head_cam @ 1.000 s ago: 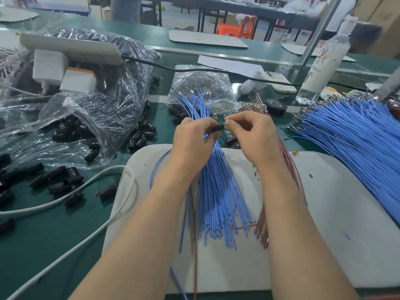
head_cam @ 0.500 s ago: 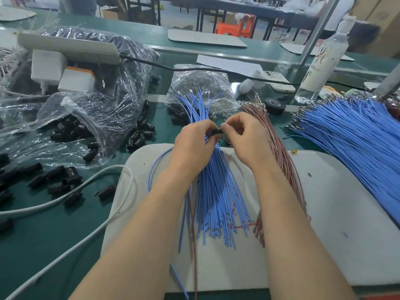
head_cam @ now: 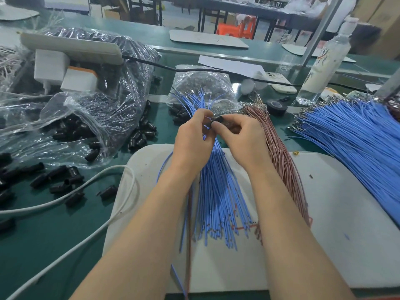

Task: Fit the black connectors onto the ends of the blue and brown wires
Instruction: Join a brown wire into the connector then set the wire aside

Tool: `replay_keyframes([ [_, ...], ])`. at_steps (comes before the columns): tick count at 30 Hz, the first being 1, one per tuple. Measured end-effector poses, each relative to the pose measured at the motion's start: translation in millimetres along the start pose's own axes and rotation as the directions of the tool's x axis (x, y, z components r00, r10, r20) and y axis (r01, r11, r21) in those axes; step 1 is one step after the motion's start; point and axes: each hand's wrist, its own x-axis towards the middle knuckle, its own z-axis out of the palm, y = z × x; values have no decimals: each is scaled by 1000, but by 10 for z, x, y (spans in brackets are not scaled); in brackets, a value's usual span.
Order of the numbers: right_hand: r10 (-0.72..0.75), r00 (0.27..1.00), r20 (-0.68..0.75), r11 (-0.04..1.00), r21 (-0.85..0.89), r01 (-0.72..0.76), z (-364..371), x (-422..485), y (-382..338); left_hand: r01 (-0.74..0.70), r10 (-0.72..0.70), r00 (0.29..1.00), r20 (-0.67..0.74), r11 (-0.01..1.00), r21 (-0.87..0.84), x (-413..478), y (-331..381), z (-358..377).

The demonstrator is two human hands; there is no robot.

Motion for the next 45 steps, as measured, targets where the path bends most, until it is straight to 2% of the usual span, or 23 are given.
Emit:
replay_keyframes([
  [5, -23, 995, -94, 999, -40, 19, -14, -5, -13, -38, 34, 999, 30, 989, 143, -6, -21, 20],
  [8, -29, 996, -88, 998, -57, 24, 6, -14, -42, -24, 24, 1000, 3, 973, 229, -8, -22, 7],
  [13, -71, 994, -83, 994, -86, 64, 29, -41, -90, 20, -15, 1000, -25, 975, 221, -28, 22, -11],
  [17, -84, 996, -27, 992, -97, 81, 25, -51, -131, 42, -32, 998, -47, 969, 242, -10, 15, -6],
  [20, -86, 996, 19, 992, -93, 87, -9, -35, -153, 42, -29, 997, -73, 982, 184, 1, -2, -10],
  [23, -43, 999, 31, 999, -26, 44, -88, -8, -152, 7, 3, 996, -92, 994, 111, 1, -26, -2],
  [28, -1, 1000, 3, 983, 186, 1, -185, -20, -175, -36, 43, 990, -135, 998, 53, 22, -51, 17],
  [32, -8, 1000, 18, 945, 327, 2, -258, -29, -223, -59, 60, 990, -131, 998, 11, 14, -55, 16],
  [34, -34, 999, 34, 939, 344, 20, -284, -39, -249, -55, 57, 990, -128, 998, 20, 15, -52, 17],
  [38, -113, 993, 41, 967, 233, 101, -273, -53, -276, -61, 65, 990, -124, 997, 35, 19, -40, 14],
  [45, -145, 989, -5, 989, 32, 145, -222, -51, -254, -44, 54, 992, -112, 995, 88, 22, -9, -9],
])
